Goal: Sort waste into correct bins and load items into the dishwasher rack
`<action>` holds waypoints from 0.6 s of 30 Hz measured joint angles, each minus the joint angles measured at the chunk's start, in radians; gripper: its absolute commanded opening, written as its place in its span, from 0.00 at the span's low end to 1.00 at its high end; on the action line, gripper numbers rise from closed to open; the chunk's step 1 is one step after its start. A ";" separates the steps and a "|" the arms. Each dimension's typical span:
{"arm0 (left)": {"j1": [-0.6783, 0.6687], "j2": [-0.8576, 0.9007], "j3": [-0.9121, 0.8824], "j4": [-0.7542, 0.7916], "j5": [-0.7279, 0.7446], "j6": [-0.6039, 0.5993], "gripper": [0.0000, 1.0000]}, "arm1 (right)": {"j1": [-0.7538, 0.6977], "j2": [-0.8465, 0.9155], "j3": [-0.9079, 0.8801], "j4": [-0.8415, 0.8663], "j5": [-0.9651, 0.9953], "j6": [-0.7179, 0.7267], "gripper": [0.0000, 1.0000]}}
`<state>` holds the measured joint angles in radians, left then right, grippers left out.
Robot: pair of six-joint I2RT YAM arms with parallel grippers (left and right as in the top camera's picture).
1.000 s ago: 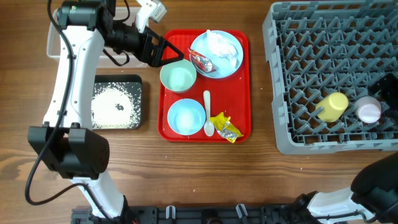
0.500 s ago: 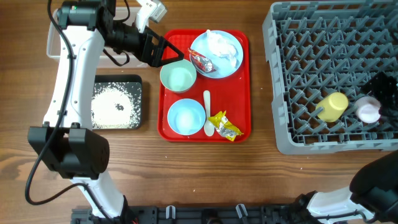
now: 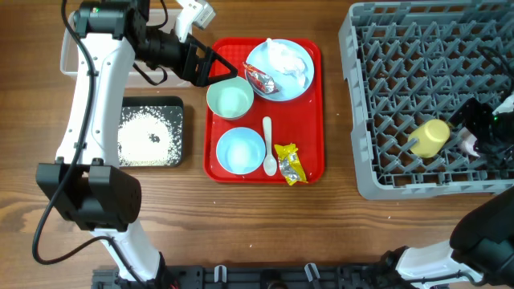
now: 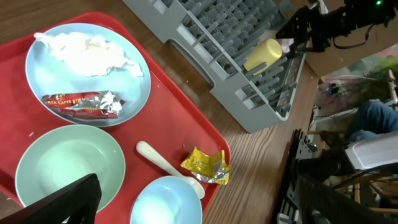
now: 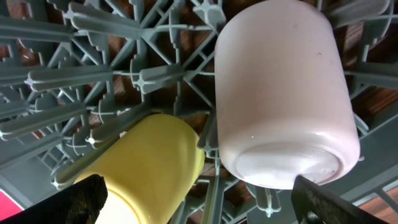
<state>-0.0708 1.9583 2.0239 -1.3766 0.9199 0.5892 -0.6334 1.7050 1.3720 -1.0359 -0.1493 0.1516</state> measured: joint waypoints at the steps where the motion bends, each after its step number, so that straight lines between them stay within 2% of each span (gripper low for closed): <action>1: 0.000 0.000 0.000 0.000 0.000 0.000 1.00 | 0.000 -0.001 0.000 0.013 0.001 0.001 1.00; 13: 0.000 0.000 0.000 0.000 0.000 0.000 1.00 | 0.000 0.000 0.041 0.284 0.088 0.121 1.00; 18: 0.000 0.000 0.000 0.000 0.000 0.000 1.00 | 0.000 0.000 0.051 0.240 0.098 0.121 1.00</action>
<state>-0.0708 1.9583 2.0239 -1.3766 0.9199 0.5892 -0.6334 1.7046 1.4231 -0.7959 -0.0509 0.2726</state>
